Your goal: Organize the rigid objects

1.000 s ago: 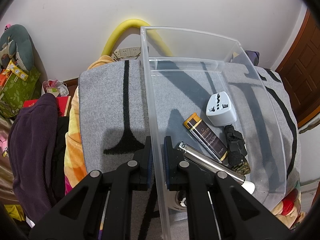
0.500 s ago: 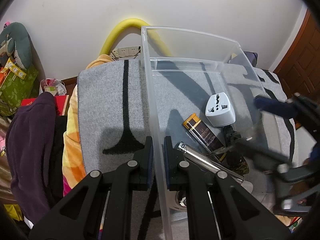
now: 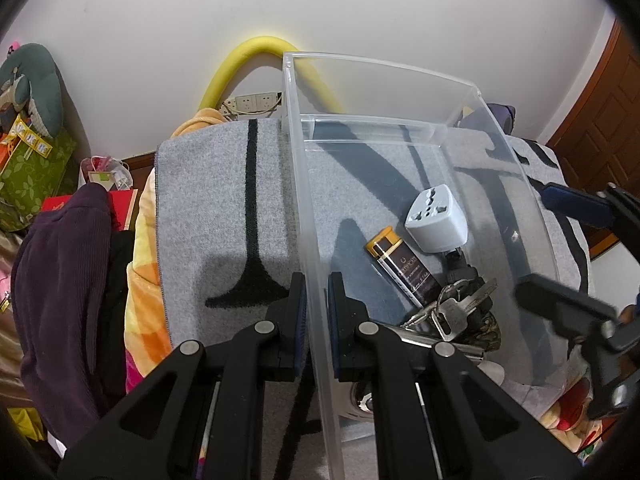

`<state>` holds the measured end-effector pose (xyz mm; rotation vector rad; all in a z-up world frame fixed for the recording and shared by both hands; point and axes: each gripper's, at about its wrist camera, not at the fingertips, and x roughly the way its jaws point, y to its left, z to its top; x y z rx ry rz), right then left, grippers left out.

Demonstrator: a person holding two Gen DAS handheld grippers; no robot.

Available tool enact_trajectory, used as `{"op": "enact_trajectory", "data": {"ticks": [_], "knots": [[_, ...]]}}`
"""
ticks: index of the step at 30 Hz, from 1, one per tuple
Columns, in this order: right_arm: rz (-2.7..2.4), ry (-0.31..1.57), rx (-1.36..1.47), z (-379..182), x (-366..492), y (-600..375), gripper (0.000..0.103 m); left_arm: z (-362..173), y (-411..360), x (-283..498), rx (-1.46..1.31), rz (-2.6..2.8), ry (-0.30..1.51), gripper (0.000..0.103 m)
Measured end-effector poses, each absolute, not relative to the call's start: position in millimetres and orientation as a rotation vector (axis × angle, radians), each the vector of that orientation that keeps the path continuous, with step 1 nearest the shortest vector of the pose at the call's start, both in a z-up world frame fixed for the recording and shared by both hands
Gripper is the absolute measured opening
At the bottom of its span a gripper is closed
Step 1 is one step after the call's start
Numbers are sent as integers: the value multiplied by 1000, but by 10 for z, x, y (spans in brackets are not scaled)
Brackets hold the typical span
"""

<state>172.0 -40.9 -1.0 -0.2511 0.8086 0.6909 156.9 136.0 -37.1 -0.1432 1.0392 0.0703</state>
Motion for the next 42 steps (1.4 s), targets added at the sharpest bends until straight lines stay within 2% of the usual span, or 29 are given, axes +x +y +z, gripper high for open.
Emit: {"op": "enact_trajectory", "data": {"ticks": [3,5,7,9,12,16,18,21,25,29,35,42], "knots": [[691,798,-243,51,1671,-498,75,-304,1353,1546,-141,67,1027,8],[692,794,-228,88,1634,-555,79,-233,1324,1519,-124,65,1017,8],[698,787,-216,128,1595,-606,80,-161,1296,1481,-107,71,1004,16],[695,778,-209,174,1556,-647,80,-90,1278,1432,-97,76,987,27],[691,759,-200,247,1489,-710,80,36,1250,1333,-91,78,953,35],[676,725,-192,348,1385,-794,89,213,1177,1138,-102,64,890,50],[675,704,-187,397,1319,-841,90,279,1138,1042,-101,67,854,62],[670,676,-170,450,1213,-921,90,370,1074,883,-93,72,791,71],[658,629,-156,488,1068,-1000,101,463,973,652,-78,79,705,84],[651,584,-141,489,906,-1086,102,520,889,453,-53,97,631,96],[634,587,-105,375,793,-1193,103,481,763,228,-26,99,570,102],[591,594,-99,197,670,-1251,103,311,587,114,11,84,558,102]]}}
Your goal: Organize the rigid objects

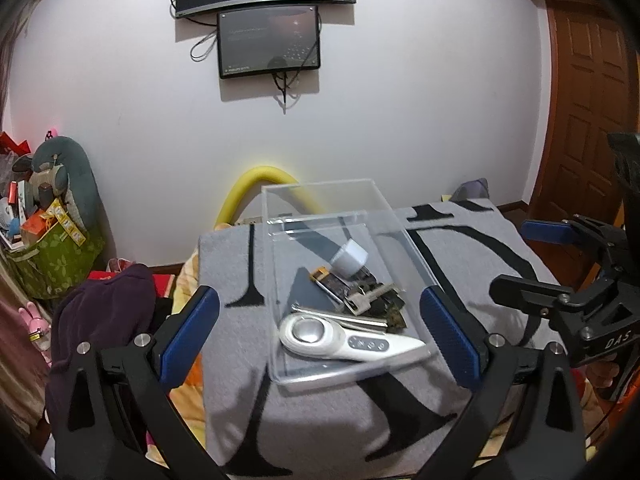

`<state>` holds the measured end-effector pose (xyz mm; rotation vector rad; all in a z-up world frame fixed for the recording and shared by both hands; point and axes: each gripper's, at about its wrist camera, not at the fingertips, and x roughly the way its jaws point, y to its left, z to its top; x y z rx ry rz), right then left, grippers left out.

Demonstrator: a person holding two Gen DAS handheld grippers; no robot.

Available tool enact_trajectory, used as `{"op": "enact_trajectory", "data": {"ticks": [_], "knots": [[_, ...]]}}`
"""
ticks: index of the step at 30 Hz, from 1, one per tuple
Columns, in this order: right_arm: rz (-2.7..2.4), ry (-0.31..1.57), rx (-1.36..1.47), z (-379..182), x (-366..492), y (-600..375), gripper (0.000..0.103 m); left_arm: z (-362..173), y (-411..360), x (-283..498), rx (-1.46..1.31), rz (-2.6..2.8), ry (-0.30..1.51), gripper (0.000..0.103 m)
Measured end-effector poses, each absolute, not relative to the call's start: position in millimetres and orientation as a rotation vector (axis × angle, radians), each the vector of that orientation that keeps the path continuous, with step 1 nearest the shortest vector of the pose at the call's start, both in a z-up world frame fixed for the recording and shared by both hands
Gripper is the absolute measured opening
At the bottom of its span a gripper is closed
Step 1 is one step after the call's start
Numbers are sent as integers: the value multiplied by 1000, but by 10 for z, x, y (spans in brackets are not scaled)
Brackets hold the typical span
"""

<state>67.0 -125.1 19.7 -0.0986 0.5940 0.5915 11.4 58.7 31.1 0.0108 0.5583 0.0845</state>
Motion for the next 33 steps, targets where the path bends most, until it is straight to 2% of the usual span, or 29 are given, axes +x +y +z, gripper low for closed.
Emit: {"op": "enact_trajectory", "data": {"ticks": [33], "knots": [[562,590,-97,81,405,-1324,103,131,410,-43,-22,55,549,102]]}}
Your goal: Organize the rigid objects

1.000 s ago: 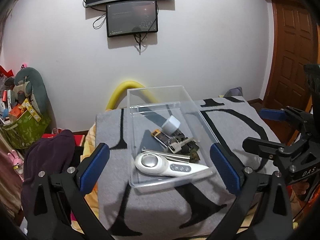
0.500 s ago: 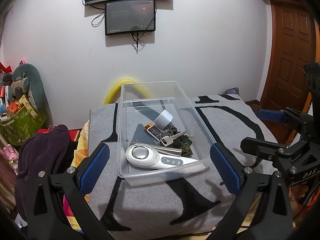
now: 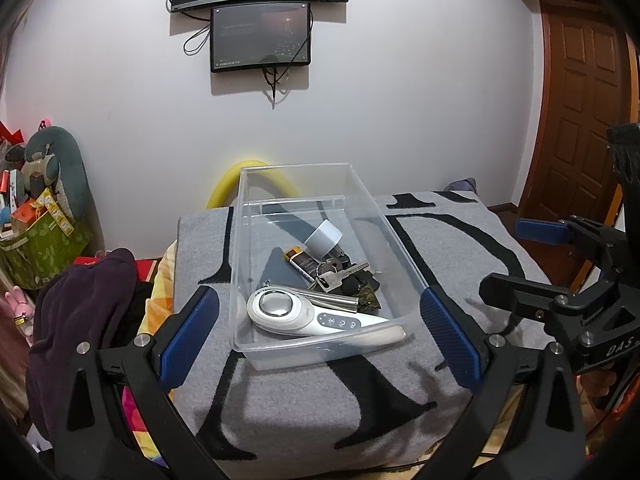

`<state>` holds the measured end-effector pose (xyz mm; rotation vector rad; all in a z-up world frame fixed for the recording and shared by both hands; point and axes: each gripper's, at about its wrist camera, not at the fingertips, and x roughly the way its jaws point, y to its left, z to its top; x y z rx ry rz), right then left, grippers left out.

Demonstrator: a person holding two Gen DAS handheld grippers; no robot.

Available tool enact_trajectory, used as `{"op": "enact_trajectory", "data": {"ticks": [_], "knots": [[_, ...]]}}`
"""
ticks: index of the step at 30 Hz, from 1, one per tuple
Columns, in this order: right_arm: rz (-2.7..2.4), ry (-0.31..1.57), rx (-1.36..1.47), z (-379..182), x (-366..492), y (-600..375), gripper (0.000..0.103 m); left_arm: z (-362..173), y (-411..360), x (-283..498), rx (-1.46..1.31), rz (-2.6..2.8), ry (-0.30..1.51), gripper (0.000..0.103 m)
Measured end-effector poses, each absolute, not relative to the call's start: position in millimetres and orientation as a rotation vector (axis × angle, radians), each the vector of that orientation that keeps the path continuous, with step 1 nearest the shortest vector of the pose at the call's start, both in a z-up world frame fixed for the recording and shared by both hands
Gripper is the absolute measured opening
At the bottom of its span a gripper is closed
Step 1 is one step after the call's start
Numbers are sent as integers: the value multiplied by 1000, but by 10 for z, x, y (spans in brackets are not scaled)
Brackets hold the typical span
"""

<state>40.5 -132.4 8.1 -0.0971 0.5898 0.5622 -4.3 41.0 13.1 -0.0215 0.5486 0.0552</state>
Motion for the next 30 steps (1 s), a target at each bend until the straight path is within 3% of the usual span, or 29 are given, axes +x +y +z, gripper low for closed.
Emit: {"op": "enact_trajectory", "data": {"ticks": [30], "knots": [[569,594,-92,78,340,-1305,103,123,409,-15,-34,42,547,102]]}}
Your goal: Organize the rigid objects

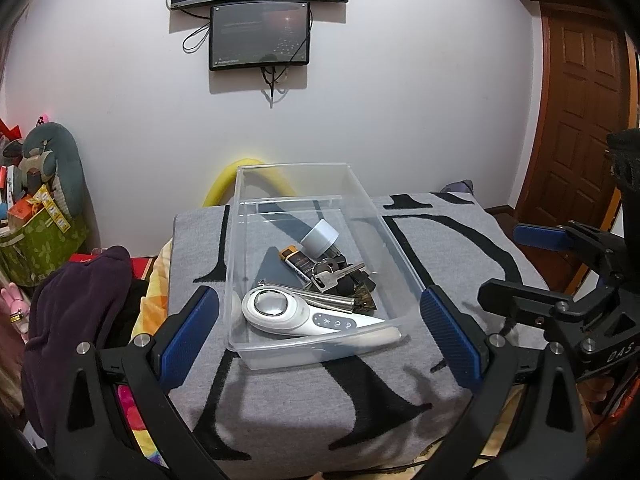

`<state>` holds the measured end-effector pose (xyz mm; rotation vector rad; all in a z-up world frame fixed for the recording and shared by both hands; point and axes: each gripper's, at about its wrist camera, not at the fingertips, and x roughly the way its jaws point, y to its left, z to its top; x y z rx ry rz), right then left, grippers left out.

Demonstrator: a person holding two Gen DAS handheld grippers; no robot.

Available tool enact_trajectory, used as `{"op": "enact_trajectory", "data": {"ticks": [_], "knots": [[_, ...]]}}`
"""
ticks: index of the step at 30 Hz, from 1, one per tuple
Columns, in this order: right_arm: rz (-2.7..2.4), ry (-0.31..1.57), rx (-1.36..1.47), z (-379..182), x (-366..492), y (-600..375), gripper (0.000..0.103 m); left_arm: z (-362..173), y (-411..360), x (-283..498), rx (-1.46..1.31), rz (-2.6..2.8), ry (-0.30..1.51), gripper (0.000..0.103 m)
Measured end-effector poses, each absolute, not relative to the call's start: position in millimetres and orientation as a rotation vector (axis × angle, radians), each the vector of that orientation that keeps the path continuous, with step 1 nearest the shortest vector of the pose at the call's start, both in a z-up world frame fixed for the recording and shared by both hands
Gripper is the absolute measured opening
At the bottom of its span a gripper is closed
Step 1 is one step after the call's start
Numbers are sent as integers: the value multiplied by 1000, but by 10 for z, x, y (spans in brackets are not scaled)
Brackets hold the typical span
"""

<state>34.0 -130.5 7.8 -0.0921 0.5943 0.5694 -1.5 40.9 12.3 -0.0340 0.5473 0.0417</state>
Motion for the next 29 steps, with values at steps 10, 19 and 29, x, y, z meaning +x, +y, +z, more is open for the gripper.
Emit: {"op": "enact_trajectory", "data": {"ticks": [10,19,29], "knots": [[568,597,-90,74,343,-1305,103,121,408,-22,-46,29,545,102],[566,599,-90,64,334,-1296,103,116,406,-32,-55,17,548,102],[563,604,-88,48,339,-1293,103,96,405,-17,-59,16,554,102]]}}
